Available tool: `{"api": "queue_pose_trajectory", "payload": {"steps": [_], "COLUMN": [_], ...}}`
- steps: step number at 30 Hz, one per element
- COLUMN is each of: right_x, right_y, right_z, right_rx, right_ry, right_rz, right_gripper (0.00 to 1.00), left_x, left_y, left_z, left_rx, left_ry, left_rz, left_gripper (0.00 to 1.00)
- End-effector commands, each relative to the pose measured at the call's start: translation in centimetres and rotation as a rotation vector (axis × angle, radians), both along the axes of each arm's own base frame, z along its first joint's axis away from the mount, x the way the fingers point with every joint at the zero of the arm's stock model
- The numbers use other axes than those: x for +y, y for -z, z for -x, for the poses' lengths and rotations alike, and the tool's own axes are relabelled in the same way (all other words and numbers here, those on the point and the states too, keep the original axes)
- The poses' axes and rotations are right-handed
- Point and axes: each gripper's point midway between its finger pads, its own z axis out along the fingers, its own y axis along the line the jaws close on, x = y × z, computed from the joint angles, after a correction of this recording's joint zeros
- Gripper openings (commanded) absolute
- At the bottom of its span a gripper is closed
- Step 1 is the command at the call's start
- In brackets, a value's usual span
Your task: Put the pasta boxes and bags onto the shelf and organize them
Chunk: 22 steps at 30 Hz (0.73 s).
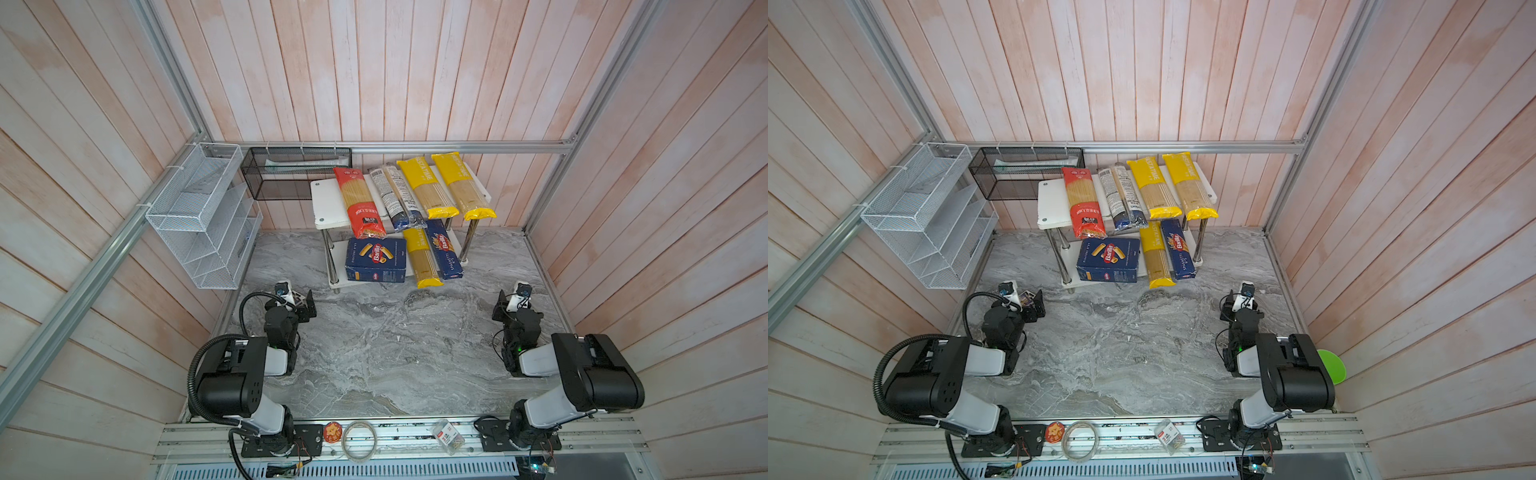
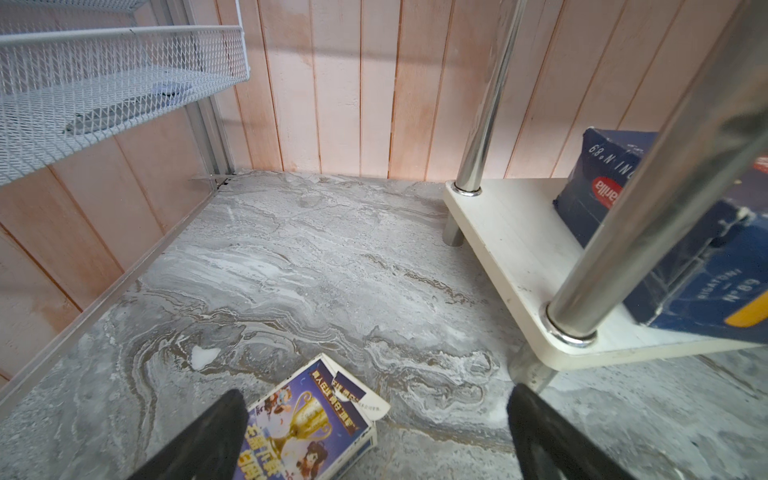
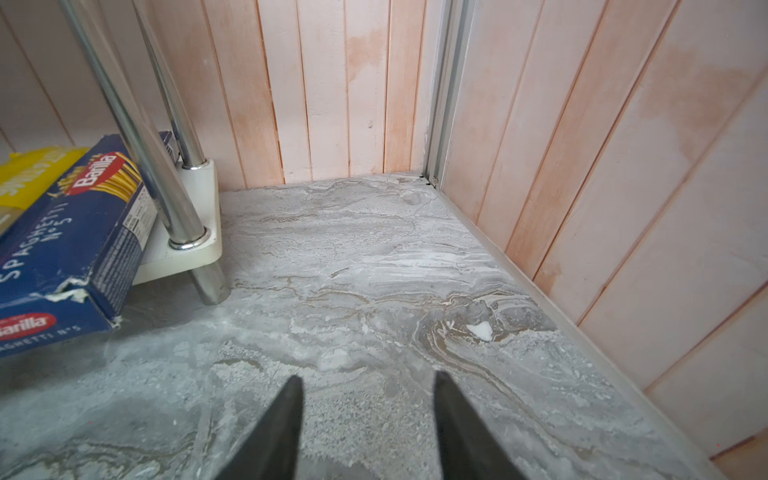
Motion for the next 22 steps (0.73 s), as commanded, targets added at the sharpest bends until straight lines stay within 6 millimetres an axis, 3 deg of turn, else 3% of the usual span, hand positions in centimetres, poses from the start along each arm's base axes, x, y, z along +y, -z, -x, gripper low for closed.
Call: {"api": "queue_pose_trajectory", "payload": {"steps": [1,2,5,8,22], "right_x": [-0.13,-0.11,-0.13,-0.14,-0.12], "right_y": [-0.83,-0.83,-0.83,-0.84,-0.75], "right_z": [-0.37,-0.37,-0.37,-0.39,-0.35], "right_rx": [-0.021,-0.021,-0.021,-0.021,-0.019], "right_ry": [0.002,0.001,0.002,0.002,0.001], "right_rz": [-0.002,-0.003,-0.002,-0.001,-0.003], "right_gripper": [0.39,0.39,0.74,0.98,0.98], "left_x": [0.1,0.04,0.06,0.04,0.03], "left_y": [-1.68,-1.72,-1.72,-1.66,-1.62], "left_z": [-0.57,-0.59,-0.59,-0.54,-0.65], "left_rx": [-0.055,-0.057,-0.057,-0.055,-0.052], "left_ry": [0.004,0.006,0.005,0.006,0.005], "left_rz": [-0.015,-0.015,-0.014,-0.015,-0.017], "left_gripper": [1.0,0.99,1.0,1.0,1.0]}}
